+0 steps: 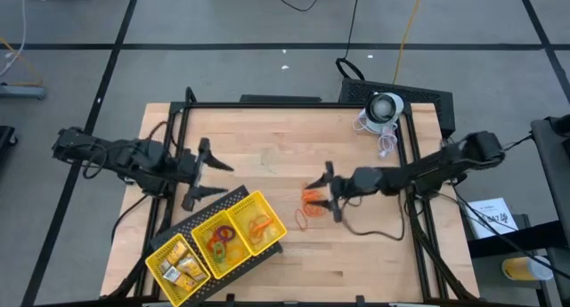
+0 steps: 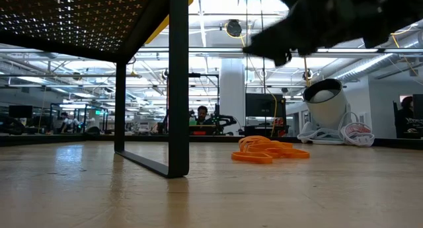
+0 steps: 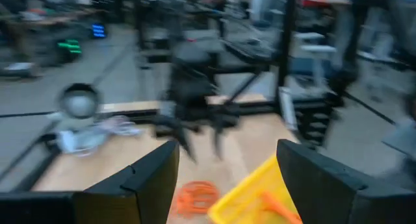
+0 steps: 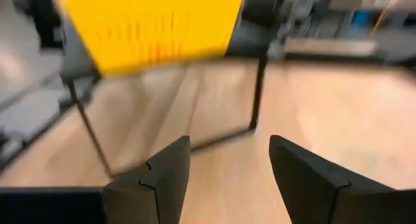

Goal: Pick & Place Office Desk Supplies
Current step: Put the orange rubber band into the right yellow bin on the shelf

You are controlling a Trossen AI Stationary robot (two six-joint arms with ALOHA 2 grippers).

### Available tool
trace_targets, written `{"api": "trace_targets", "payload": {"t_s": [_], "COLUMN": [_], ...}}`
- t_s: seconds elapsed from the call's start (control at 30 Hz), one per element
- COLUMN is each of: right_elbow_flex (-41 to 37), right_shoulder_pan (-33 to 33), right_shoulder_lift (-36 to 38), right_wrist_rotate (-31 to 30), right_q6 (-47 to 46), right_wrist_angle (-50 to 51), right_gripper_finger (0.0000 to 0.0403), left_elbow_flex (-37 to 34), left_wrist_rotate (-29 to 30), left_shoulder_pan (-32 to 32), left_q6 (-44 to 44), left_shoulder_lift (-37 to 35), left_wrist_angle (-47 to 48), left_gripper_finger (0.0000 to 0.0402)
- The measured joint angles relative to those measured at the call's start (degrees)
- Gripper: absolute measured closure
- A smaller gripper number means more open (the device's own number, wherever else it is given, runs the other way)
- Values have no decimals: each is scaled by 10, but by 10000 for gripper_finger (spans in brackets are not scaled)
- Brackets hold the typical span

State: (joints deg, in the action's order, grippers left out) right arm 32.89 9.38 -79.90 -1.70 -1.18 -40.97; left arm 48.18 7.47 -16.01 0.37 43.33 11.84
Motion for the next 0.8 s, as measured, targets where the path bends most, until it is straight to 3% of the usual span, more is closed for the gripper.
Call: {"api": "trace_targets", "payload": {"t_s": [0.17,0.43,0.8], "right_elbow_flex": [66,141,129], "right_shoulder_pan": [18,55,65], "right_shoulder_lift": [-92,-153,-168], "right_wrist_rotate": [-2,-46,-28], "right_q6": [1,53,-1], "right_wrist_angle": [133,344,376], "right_gripper_finger": [204,204,207], "left_elbow_flex": [-47,-72,-73], "left_wrist_rotate": [64,72,81], "left_shoulder_pan": [4,14,14], "left_q6": [-19,-70,-67], "left_shoulder_lift": [-28,-29,-29], "left_wrist_angle": [-42,-38,-35], "left_gripper_finger": [133,133,133]}}
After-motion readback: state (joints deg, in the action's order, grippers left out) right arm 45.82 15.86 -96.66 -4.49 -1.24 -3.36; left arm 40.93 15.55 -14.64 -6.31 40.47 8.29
